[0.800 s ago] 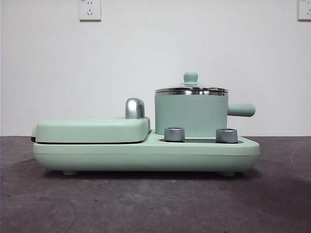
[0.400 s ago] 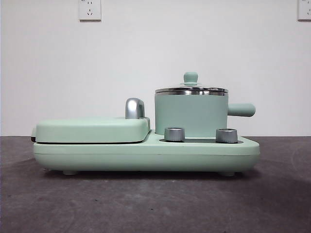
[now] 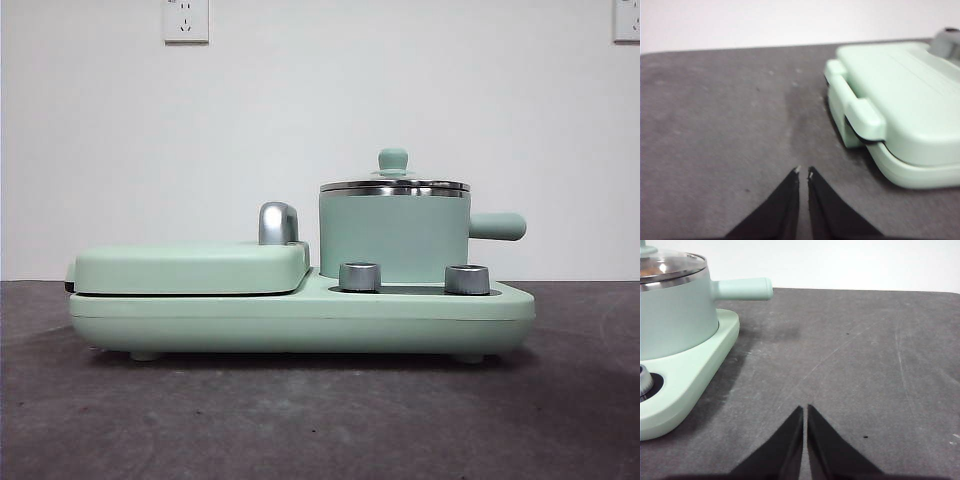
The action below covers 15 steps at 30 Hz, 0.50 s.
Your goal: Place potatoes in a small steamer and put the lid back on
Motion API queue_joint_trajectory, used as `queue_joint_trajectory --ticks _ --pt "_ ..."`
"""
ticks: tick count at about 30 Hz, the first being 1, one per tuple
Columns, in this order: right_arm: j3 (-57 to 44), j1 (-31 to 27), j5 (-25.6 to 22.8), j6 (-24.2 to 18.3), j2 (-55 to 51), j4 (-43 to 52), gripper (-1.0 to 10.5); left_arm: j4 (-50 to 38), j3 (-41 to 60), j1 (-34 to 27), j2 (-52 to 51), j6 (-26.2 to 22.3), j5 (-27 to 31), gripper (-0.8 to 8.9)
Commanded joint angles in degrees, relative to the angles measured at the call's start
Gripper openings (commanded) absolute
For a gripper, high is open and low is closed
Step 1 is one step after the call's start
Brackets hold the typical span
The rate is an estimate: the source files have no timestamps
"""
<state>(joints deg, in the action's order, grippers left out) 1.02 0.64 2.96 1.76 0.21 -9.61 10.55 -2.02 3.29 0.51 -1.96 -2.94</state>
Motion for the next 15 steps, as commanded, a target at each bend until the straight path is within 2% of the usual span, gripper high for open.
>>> queue_joint_trajectory --ticks 1,15 --pt "-0.3 -0.1 0.0 0.6 0.0 0.6 0.1 -0.4 0.5 -1.2 -0.3 -0.2 0.0 0.26" --pt "-0.3 -0.1 0.0 0.6 0.0 0.6 0.1 1.9 0.6 -3.6 -0.3 1.2 1.7 0.26"
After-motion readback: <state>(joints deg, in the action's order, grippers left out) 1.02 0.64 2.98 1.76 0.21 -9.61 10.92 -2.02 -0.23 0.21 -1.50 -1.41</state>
